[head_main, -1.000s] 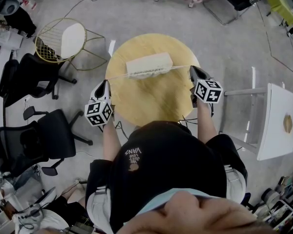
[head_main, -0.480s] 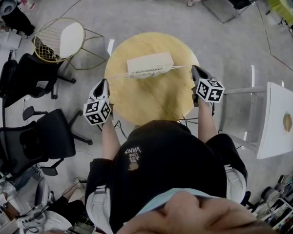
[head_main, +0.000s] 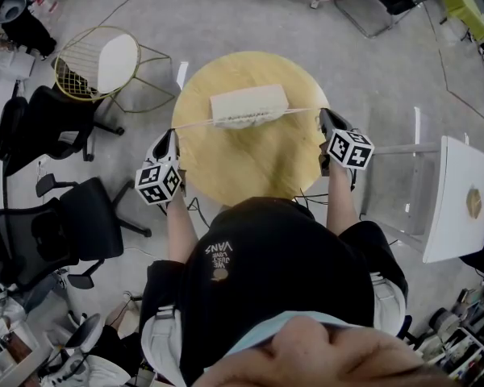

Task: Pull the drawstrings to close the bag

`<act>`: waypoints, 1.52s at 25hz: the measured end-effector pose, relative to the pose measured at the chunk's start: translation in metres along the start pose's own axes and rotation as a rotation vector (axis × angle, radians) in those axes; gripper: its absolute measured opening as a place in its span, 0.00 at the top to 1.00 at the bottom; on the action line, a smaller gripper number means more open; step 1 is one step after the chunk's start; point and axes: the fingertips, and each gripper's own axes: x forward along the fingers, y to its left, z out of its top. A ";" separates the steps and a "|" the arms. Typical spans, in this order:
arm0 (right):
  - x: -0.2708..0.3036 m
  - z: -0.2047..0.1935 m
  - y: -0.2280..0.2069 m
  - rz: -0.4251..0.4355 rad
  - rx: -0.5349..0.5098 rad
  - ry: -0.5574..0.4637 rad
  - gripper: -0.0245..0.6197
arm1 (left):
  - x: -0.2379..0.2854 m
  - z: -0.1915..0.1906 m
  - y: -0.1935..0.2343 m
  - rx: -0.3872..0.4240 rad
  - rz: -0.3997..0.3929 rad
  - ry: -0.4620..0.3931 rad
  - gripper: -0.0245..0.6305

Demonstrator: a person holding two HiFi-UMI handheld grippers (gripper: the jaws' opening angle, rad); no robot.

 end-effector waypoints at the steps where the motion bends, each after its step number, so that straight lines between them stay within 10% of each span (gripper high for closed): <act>1: 0.000 0.000 -0.002 -0.002 0.005 -0.001 0.96 | 0.000 0.000 0.000 -0.003 0.001 0.001 0.93; 38: 0.019 -0.070 -0.023 -0.083 -0.051 0.162 0.95 | 0.030 -0.063 -0.003 -0.024 0.009 0.126 0.94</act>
